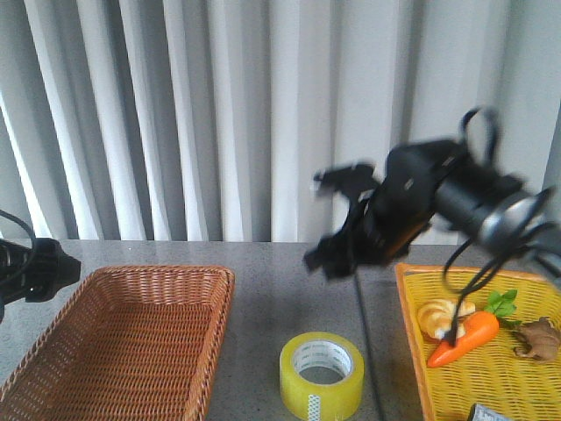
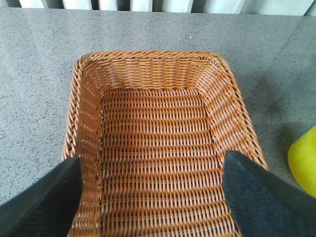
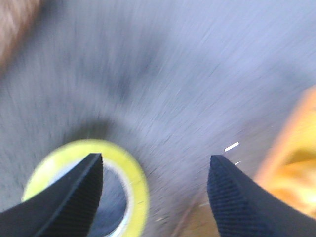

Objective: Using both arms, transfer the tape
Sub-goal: 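Open the right gripper and lift it away from the tape roll, then reach the left gripper over to the tape roll on the table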

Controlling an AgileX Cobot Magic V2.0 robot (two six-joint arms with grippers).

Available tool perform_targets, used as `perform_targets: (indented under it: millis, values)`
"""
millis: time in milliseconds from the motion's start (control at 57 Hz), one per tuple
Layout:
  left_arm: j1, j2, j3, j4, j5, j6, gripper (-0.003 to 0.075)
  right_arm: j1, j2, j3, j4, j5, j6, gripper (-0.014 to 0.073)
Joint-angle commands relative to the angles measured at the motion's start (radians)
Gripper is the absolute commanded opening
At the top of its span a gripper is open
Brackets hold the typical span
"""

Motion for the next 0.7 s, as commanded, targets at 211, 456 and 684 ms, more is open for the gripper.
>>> perform_targets:
  millis: [211,456,684]
  values:
    - [-0.013,-0.025,-0.031,-0.100,-0.076,0.080,0.0555,-0.247,-0.287,-0.039,-0.060,0.060,0.023,0.0230]
    - [-0.131,-0.019,-0.033,-0.212,-0.174,0.243,0.0555,-0.460,-0.424,0.135,0.096,-0.009,-0.050,-0.0013]
    - [-0.285,0.150,-0.242,-0.214,-0.047,0.271,0.0555,-0.506,-0.439,0.317,0.105,0.042,-0.009,-0.0008]
